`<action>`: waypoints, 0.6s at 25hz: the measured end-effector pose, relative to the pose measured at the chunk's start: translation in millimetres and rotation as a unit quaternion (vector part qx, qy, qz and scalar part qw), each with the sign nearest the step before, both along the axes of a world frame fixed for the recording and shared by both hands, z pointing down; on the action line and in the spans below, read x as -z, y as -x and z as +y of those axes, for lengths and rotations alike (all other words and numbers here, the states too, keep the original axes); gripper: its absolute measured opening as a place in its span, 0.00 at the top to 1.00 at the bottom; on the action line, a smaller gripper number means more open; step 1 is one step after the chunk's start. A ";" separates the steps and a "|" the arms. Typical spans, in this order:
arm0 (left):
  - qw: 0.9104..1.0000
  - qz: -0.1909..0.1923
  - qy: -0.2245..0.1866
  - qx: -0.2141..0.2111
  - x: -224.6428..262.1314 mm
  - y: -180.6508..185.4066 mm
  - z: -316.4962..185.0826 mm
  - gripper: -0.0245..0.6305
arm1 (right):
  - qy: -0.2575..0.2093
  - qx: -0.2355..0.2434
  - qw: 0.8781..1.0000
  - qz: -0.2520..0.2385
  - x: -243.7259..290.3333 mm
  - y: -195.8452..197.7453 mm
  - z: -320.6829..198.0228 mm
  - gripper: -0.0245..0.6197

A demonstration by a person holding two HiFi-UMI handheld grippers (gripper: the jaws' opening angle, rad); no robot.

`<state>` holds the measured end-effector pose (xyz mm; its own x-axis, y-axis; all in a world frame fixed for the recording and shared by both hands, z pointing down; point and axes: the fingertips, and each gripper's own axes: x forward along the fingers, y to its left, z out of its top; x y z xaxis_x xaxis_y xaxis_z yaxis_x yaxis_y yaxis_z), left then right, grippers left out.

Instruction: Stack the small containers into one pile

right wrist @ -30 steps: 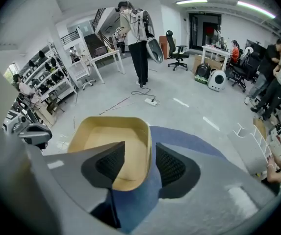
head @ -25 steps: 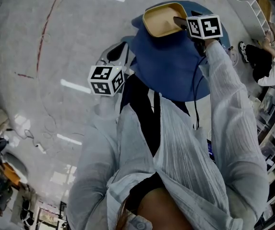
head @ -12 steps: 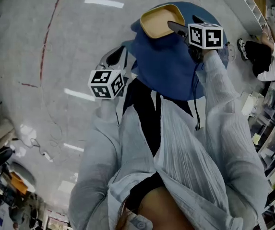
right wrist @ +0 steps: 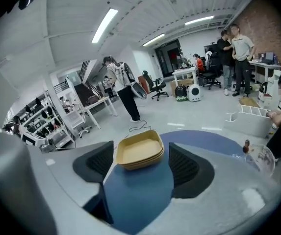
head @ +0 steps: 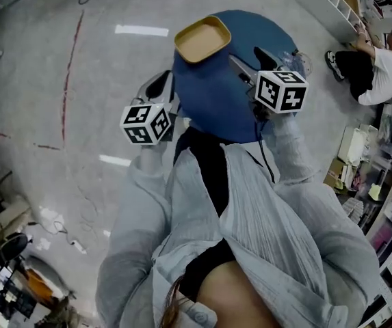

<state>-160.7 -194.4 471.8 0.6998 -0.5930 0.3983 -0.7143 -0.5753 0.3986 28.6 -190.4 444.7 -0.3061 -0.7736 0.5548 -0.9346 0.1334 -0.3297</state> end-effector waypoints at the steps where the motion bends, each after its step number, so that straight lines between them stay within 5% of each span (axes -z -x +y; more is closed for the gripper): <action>1: 1.000 0.004 0.000 0.003 4.1 -4.9 3.2 0.94 | -0.003 -0.007 1.000 -0.007 2.4 -4.5 8.2 0.42; 5: 1.000 0.022 0.000 0.010 22.7 -29.0 23.8 0.94 | -0.028 -0.031 0.999 -0.023 19.3 -29.7 40.0 0.53; 8: 1.000 0.013 -0.012 -0.006 37.6 -46.9 40.6 0.94 | -0.043 -0.053 0.997 -0.021 31.0 -50.3 63.0 0.77; 12: 0.999 0.005 -0.033 -0.023 62.6 -67.5 65.8 0.94 | -0.065 -0.059 0.996 -0.007 46.0 -72.5 97.0 0.94; 15: 0.998 0.002 -0.052 -0.037 78.5 -79.8 82.0 0.94 | -0.100 -0.043 0.994 0.004 62.2 -80.3 115.7 0.96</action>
<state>-80.9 -112.4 393.2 0.7447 -0.5780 0.3337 -0.6669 -0.6650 0.3362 109.0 -74.7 382.5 -0.2309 -0.8914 0.3900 -0.9478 0.1155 -0.2971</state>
